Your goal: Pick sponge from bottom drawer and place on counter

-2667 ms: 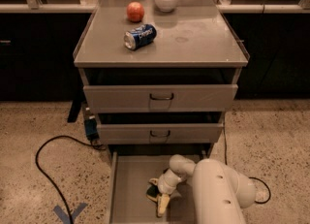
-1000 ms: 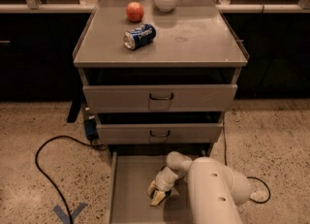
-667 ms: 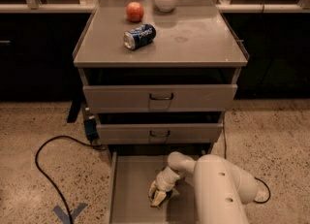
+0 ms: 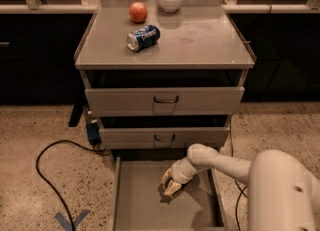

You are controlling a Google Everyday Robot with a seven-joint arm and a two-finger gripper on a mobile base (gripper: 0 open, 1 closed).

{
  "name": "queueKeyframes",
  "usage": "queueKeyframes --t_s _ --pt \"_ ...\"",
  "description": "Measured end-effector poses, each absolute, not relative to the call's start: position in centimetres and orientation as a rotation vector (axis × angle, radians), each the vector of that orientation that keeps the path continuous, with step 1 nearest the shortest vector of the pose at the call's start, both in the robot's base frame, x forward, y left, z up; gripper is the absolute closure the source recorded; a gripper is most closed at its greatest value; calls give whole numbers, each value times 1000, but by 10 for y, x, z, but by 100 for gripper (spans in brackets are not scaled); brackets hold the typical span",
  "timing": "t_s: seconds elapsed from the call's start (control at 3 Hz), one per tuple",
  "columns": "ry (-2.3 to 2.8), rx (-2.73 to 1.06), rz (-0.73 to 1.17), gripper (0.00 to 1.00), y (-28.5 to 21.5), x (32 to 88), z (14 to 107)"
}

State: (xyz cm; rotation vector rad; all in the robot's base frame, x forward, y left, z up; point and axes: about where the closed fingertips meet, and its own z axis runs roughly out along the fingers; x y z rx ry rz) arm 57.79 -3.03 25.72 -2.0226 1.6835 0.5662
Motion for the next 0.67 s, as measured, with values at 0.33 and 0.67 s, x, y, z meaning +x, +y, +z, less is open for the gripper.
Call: queueKeyframes --t_s 0.33,0.67 --pt "1591 -2047 566 100 -29 553 357" --pt "1499 -2107 590 100 -14 528 452"
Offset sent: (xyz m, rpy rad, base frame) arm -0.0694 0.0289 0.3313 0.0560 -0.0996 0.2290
